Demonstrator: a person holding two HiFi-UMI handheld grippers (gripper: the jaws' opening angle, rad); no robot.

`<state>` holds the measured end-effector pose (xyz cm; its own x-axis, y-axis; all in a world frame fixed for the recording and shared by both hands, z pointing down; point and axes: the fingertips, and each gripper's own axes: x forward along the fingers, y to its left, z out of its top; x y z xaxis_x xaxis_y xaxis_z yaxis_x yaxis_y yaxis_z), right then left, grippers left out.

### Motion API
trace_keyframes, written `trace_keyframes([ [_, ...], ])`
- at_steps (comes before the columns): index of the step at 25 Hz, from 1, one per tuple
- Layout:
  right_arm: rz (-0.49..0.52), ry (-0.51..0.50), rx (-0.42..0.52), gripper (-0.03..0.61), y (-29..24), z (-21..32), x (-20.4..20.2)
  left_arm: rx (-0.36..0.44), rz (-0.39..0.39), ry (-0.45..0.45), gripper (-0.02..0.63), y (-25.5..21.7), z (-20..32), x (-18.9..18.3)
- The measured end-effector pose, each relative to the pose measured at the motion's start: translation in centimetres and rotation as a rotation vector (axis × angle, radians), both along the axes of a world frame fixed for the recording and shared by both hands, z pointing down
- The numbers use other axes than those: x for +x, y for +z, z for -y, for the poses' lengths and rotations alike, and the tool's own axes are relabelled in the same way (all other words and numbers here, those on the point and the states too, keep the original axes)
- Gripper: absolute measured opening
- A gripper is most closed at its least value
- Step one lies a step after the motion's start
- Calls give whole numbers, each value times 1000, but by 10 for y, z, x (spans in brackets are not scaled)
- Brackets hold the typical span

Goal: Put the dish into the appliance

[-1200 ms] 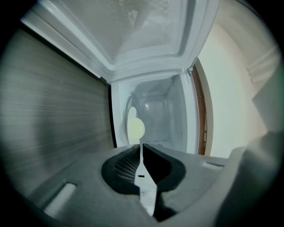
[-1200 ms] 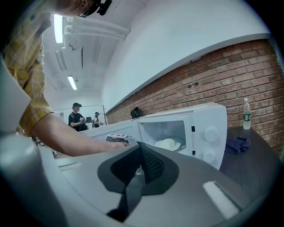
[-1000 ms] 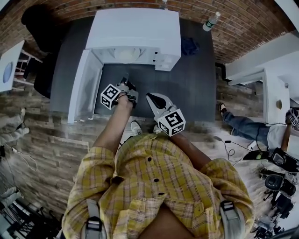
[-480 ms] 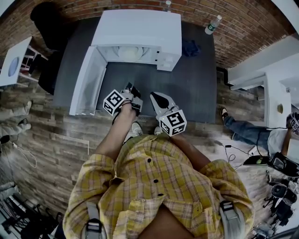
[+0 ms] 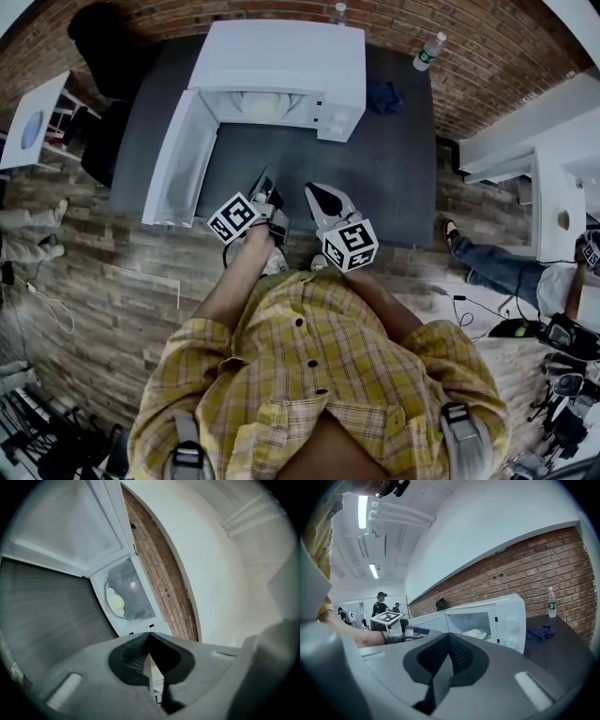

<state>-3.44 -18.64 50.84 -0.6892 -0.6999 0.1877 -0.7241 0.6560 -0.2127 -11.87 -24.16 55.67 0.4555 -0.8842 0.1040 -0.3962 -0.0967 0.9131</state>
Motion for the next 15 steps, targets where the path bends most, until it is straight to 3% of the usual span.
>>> trace_keyframes([
  [4, -2, -10, 17, 5, -6, -2, -3, 55, 104, 29, -3, -13, -12, 4],
  [15, 7, -14, 23, 5, -10, -4, -1, 271, 493, 117, -3, -51, -42, 21],
])
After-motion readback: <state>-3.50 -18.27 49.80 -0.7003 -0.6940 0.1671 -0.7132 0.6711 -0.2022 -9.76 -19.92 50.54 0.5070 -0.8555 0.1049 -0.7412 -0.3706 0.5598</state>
